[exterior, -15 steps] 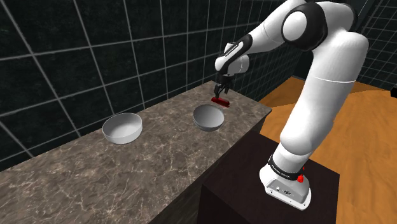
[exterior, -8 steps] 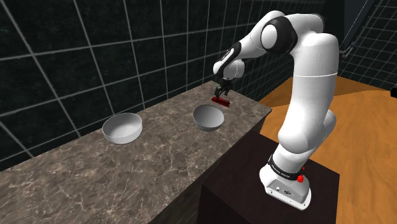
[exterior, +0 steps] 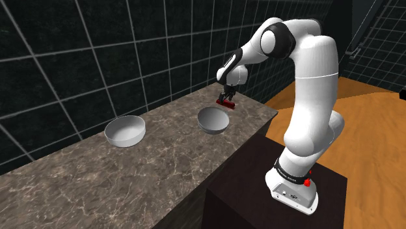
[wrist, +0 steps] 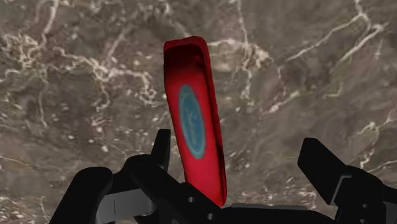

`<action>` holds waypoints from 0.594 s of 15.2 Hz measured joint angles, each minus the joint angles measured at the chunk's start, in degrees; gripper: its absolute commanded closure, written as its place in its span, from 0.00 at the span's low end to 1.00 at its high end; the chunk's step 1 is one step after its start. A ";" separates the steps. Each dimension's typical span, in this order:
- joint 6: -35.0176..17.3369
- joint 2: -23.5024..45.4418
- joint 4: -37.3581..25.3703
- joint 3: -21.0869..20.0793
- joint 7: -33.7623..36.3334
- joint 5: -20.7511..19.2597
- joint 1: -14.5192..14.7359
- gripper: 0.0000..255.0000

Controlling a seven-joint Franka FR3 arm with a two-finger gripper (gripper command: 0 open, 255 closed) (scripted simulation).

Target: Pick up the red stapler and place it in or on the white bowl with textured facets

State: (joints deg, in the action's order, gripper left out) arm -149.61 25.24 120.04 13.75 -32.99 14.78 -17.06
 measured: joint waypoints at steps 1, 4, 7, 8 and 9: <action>-0.07 0.31 0.02 -0.10 0.01 0.07 0.02 0.00; -0.11 0.51 0.11 -0.18 -0.04 0.14 0.01 0.00; -0.13 0.53 0.10 -0.17 -0.05 0.15 -0.01 1.00; -0.13 0.54 0.10 -0.18 -0.06 0.15 -0.01 1.00; -0.13 0.53 0.09 -0.20 -0.06 0.16 -0.01 1.00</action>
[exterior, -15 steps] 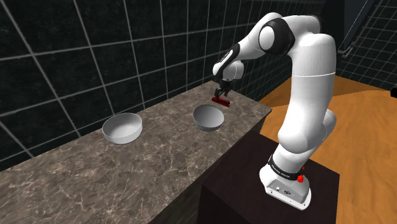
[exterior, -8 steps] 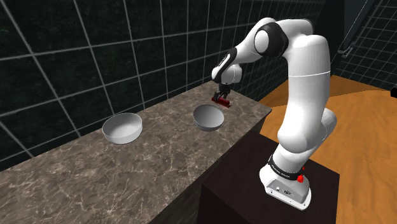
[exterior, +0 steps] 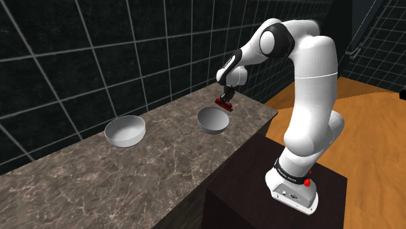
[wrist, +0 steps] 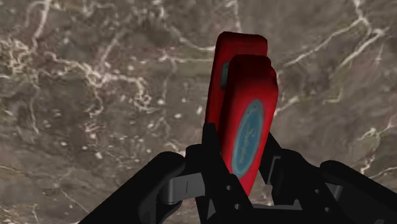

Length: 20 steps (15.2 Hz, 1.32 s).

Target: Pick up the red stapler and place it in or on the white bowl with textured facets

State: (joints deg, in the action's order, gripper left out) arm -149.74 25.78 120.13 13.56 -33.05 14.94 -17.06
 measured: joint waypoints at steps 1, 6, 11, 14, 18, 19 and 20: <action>0.01 -0.06 -0.02 0.03 0.00 0.00 -0.01 1.00; 0.02 -0.06 -0.03 0.04 -0.03 -0.01 -0.04 1.00; 1.71 -1.90 0.19 0.68 0.78 -0.95 0.56 1.00; 3.65 -3.55 -0.14 1.30 1.45 -1.89 0.95 1.00; 5.91 -5.98 -0.07 2.03 2.38 -3.15 1.51 1.00; 6.51 -6.58 -0.09 2.19 2.73 -3.49 1.70 1.00; 7.16 -7.03 -0.32 2.34 2.86 -3.75 1.75 1.00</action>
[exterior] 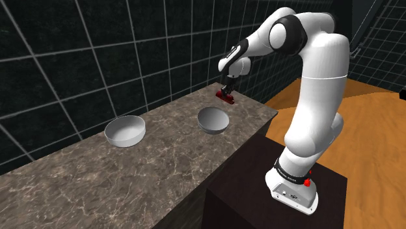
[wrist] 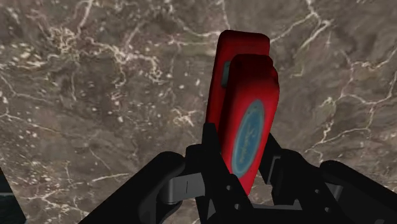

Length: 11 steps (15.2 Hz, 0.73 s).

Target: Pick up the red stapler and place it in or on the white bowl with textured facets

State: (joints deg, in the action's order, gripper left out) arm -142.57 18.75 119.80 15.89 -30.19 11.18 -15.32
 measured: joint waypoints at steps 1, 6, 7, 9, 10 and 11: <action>0.64 -0.65 0.00 0.20 0.13 -0.33 0.05 1.00; 3.67 -3.31 -0.52 0.84 1.20 -1.77 0.52 1.00; 4.34 -3.78 -0.75 0.94 1.46 -2.06 0.63 1.00; 5.61 -4.76 -1.11 1.12 1.89 -2.60 0.80 1.00; 6.15 -5.22 -1.22 1.21 2.07 -2.85 0.86 1.00; 6.83 -5.61 -1.53 1.28 2.31 -3.10 0.95 1.00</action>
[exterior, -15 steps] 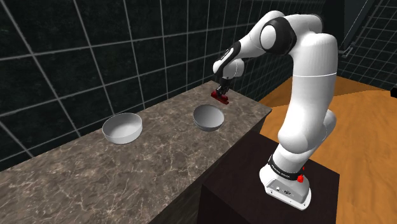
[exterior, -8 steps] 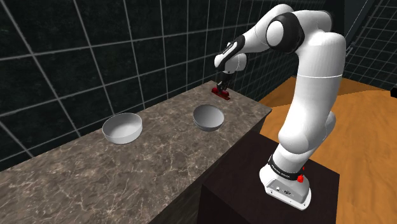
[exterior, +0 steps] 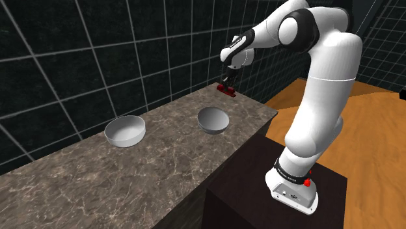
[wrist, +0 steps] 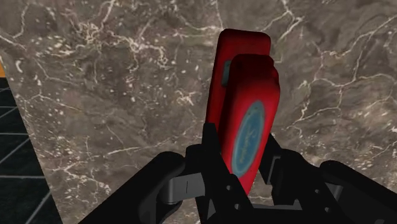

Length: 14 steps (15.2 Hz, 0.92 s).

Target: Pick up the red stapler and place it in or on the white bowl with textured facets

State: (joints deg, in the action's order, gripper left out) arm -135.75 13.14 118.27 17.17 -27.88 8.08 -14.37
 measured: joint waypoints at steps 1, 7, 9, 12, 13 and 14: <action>0.83 -0.69 -0.18 0.10 0.30 -0.37 0.12 1.00; 4.99 -3.14 -2.04 0.51 1.14 -1.68 0.29 1.00; 6.07 -3.65 -2.65 0.57 1.39 -1.96 0.35 1.00; 5.60 -7.42 1.32 0.02 4.26 -3.69 1.88 1.00; 5.06 -9.20 3.47 -0.43 5.93 -4.55 2.71 1.00; 4.89 -10.28 4.65 -0.85 7.22 -5.09 3.29 1.00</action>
State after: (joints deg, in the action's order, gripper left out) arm -130.85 2.86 122.92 16.33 -20.66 2.99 -11.08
